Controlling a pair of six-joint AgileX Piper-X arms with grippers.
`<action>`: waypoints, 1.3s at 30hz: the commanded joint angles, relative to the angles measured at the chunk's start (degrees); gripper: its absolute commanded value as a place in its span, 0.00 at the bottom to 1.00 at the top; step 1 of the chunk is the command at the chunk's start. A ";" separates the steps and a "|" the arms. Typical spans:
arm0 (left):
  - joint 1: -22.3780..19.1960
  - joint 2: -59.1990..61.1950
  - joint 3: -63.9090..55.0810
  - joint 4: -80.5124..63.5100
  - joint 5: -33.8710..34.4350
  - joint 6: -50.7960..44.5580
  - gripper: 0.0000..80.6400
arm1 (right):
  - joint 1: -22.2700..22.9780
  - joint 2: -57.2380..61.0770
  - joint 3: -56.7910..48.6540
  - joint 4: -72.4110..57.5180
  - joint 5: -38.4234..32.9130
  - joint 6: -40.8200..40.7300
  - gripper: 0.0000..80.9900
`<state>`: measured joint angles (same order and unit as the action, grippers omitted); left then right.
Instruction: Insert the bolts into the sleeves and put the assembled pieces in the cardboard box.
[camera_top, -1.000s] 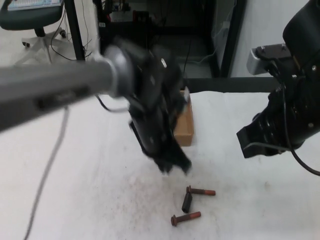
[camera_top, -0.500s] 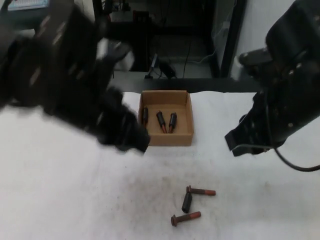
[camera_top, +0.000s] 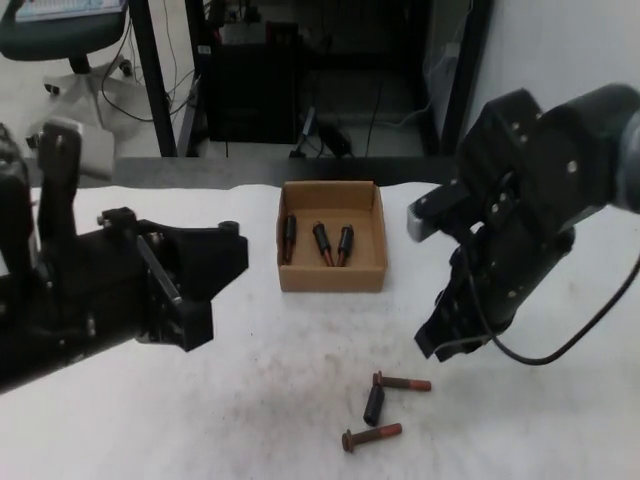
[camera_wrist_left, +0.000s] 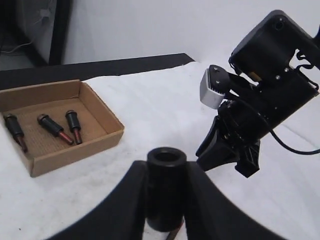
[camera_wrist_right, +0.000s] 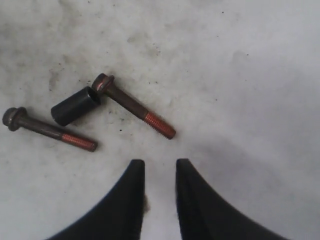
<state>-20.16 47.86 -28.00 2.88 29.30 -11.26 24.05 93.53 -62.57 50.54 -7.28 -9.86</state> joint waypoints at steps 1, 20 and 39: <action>1.39 -0.52 0.16 -0.11 -2.71 -0.34 0.00 | -0.22 0.92 -0.42 -2.14 0.07 -0.79 0.26; 4.66 -0.52 0.16 -0.12 -5.05 -0.34 0.00 | 0.64 1.57 -0.66 -5.44 -12.53 -19.71 0.34; 4.66 -0.52 0.16 -0.12 -5.05 -0.34 0.00 | 2.81 8.24 -0.33 -9.57 -4.01 -33.98 0.36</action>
<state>-15.55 47.86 -27.72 3.35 24.36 -11.53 26.69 101.77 -62.72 41.24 -11.91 -40.81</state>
